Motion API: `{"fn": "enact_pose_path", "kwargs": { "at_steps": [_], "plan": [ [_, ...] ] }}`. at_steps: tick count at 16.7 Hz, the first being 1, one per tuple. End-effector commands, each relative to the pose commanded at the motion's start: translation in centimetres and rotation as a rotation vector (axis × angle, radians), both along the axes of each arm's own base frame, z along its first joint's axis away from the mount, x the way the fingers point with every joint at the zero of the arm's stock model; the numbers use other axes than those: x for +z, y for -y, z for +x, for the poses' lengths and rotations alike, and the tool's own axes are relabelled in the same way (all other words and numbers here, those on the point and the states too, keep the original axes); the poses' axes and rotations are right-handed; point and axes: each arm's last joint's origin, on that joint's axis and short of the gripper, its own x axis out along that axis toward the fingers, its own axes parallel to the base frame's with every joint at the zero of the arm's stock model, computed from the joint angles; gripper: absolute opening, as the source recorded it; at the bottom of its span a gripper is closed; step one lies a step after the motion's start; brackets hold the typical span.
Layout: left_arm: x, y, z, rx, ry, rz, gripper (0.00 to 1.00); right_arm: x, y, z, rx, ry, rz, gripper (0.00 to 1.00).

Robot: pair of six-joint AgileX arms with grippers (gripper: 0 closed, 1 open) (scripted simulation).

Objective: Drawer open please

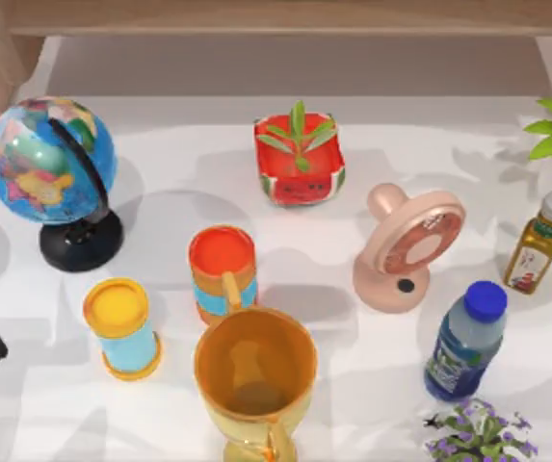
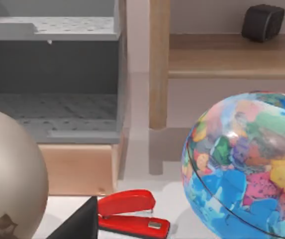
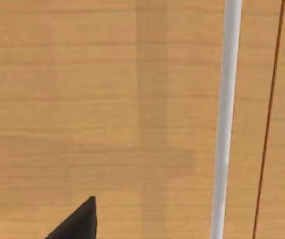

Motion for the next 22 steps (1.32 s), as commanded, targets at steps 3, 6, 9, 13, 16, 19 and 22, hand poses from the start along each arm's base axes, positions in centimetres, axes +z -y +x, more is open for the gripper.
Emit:
{"fn": "enact_pose_path", "kwargs": {
  "at_steps": [3,6,9,13,16,19,22],
  "plan": [
    [0.0,0.0,0.0,0.000,0.000,0.000,1.00,-0.4,-0.1,0.2,0.000,0.002,-0.020,1.00],
    [0.0,0.0,0.0,0.000,0.000,0.000,1.00,-0.4,0.0,0.0,-0.004,-0.003,-0.016,1.00],
    [0.0,0.0,0.0,0.000,0.000,0.000,1.00,-0.3,0.0,0.8,0.000,0.002,-0.020,1.00],
    [0.0,0.0,0.0,0.000,0.000,0.000,1.00,-0.4,-0.1,2.5,0.000,0.002,-0.020,1.00],
    [0.0,0.0,0.0,0.000,0.000,0.000,1.00,-0.4,-0.1,2.7,0.000,0.002,-0.020,1.00],
    [0.0,0.0,0.0,0.000,0.000,0.000,1.00,-0.4,-0.1,2.7,0.000,0.002,-0.020,0.85],
    [0.0,0.0,0.0,0.000,0.000,0.000,1.00,-0.4,-0.1,2.7,0.000,0.002,-0.020,0.62]
  ]
}}
